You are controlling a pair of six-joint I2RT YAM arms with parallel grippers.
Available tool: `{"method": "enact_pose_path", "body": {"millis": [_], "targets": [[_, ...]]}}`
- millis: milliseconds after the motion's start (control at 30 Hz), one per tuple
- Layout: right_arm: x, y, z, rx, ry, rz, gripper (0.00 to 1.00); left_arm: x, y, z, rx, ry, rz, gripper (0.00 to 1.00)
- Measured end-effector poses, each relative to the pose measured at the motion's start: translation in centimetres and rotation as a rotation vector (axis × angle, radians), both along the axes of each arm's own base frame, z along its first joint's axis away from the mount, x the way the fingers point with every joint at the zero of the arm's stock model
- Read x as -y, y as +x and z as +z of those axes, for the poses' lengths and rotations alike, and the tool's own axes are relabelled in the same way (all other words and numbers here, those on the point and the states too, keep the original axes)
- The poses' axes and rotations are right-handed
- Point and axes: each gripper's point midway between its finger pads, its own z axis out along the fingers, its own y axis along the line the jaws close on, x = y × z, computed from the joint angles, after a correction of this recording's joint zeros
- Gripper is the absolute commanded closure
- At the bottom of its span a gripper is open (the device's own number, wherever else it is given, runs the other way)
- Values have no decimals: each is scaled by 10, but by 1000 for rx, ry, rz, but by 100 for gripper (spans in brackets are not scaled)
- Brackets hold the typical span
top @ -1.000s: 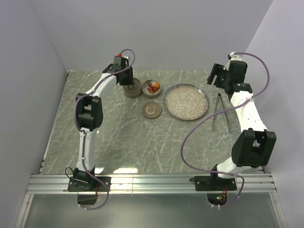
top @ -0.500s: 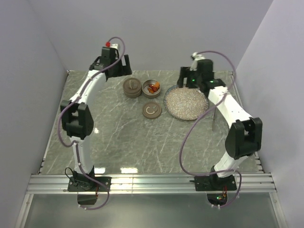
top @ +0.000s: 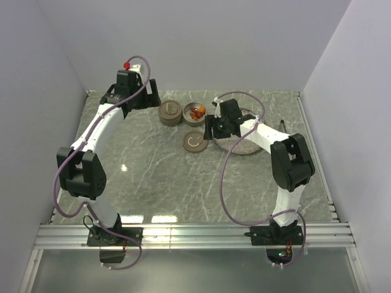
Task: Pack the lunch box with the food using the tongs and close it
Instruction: Pick up the lid of the lunch box with the right arm
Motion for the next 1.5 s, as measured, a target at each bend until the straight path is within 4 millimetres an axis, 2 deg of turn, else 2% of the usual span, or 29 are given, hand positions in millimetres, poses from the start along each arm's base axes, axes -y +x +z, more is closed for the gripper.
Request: {"method": "enact_pose_path", "body": {"millis": [133,367,467,600,833,900,933,1000,1300,1500], "targets": [[-7,1,-9,-9,8,-2,37,-1,-9,-22,-58,11,-2,1],[-22,-6,-40,-69,-11,11,44,0,-9,-22,-58,5,-9,1],[-22,-8,-54,-93,-36,1,46,1,-9,-22,-57,2,-13,1],[-24,-1,-55,-83,-48,-22,50,-1,-9,-22,-58,-5,-15,1],[-25,13,-57,-78,-61,-70,63,-10,-7,-22,-59,-13,-1,1],[-25,16,-57,-75,-63,-80,75,-12,-6,-22,-59,-15,2,1],[-25,17,-56,-74,-63,-86,88,-13,-6,-21,-59,-16,3,1],[-25,19,-55,-71,-64,-94,99,-13,-6,-21,-59,-17,3,1],[-23,16,-54,-90,-71,-103,100,-12,-6,-20,-54,-27,-7,1],[-15,6,-45,-112,-103,-103,100,-12,-7,-26,-63,-28,-8,1]]}}
